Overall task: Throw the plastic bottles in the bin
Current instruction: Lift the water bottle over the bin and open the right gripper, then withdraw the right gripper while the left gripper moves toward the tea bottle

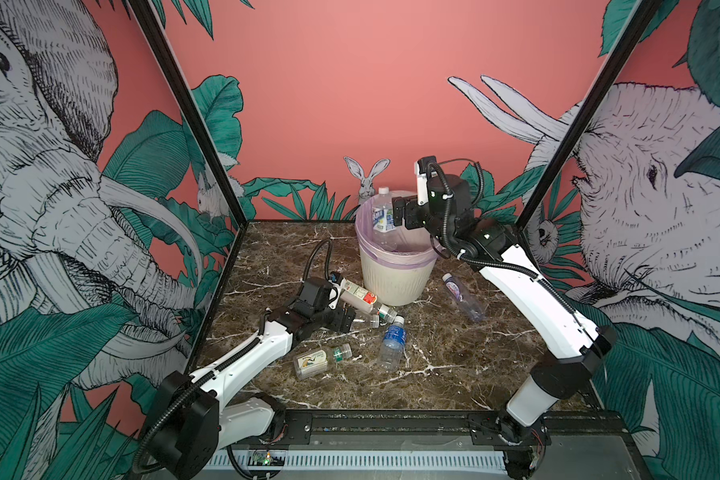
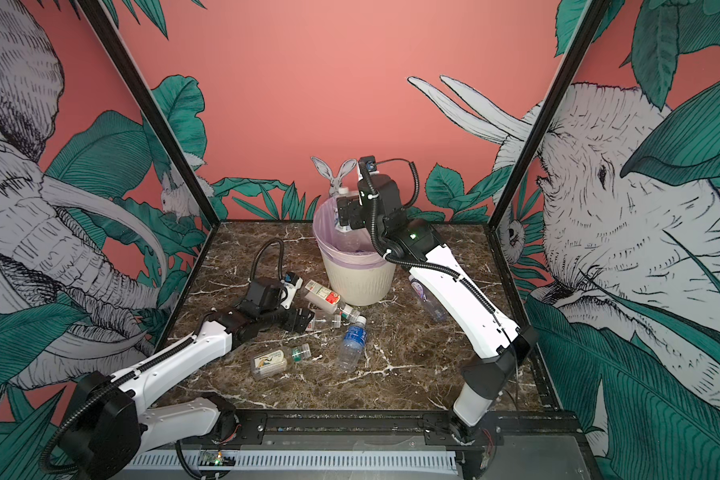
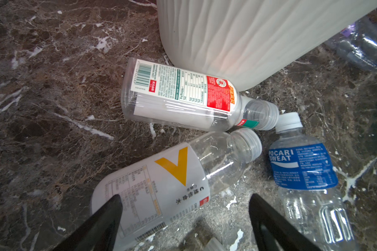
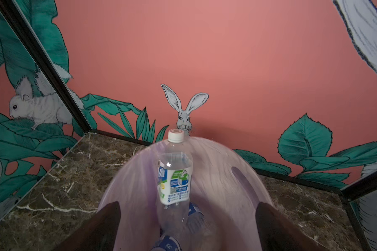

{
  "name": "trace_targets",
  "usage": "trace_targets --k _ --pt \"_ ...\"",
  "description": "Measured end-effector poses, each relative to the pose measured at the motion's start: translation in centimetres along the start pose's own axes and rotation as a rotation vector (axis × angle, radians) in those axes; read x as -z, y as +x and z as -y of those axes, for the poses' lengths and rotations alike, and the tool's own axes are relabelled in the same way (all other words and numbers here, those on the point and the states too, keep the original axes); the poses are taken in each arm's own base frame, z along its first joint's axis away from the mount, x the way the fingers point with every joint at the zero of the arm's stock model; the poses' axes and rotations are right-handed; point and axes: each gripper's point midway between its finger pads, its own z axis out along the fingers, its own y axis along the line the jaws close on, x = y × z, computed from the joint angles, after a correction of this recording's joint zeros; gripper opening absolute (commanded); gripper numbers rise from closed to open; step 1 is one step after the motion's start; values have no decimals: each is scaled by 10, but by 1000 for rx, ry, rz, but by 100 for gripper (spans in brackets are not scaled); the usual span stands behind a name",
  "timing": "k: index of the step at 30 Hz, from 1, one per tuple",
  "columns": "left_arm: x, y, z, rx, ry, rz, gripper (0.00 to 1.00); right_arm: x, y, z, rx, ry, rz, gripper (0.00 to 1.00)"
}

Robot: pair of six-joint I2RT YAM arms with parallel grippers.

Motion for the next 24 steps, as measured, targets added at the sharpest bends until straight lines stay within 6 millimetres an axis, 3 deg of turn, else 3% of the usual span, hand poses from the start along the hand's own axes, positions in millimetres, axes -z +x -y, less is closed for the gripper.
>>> trace_targets --k 5,9,12,24 --pt "1 -3 -1 -1 -7 -1 92 58 -21 24 -41 -8 89 99" --pt "-1 -9 -3 -9 -25 -11 92 95 -11 43 -73 -6 119 99" --pt "-3 -9 -5 -17 -37 -29 92 102 18 49 -76 -2 79 99" --pt "-2 -1 1 -42 -39 -57 92 87 167 57 -28 24 -235 99"
